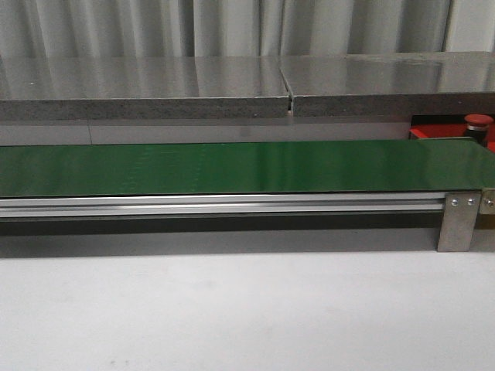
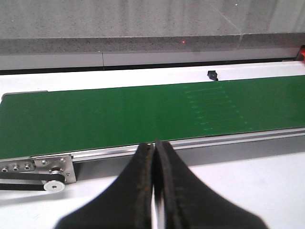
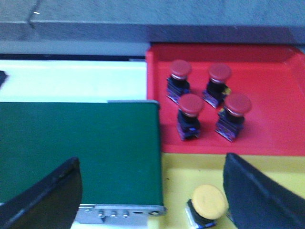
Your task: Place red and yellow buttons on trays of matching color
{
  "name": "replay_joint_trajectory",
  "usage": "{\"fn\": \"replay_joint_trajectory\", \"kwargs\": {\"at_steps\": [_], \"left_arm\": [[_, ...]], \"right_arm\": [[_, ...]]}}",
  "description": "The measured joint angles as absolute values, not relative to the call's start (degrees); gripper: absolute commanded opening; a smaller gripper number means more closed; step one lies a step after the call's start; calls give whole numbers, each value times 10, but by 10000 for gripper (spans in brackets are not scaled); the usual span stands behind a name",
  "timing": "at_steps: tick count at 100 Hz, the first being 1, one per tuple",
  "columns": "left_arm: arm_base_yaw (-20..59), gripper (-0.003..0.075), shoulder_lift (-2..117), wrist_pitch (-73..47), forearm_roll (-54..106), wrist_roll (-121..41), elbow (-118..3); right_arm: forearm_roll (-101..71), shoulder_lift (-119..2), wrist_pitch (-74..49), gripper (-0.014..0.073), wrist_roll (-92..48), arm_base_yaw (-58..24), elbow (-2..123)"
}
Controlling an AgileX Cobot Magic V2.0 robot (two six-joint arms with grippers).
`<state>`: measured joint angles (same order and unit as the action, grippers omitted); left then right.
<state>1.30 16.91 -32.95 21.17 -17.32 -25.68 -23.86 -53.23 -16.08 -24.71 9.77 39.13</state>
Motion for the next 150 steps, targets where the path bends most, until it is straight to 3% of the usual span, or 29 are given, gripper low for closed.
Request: {"fn": "replay_joint_trajectory", "kwargs": {"at_steps": [12, 42, 67, 150], "left_arm": [[13, -19, 169, -329, 212, -173, -257], [13, -19, 169, -329, 212, -173, -257], [13, -19, 169, -329, 212, -173, -257], [13, -19, 169, -329, 212, -173, -257]], "right_arm": [[-238, -476, -195, 451, -259, 62, 388], [-233, -339, -290, -71, -296, 26, 382], [-233, -270, -298, -68, -298, 23, 370], [-233, -268, -294, -68, -301, 23, 365]]}}
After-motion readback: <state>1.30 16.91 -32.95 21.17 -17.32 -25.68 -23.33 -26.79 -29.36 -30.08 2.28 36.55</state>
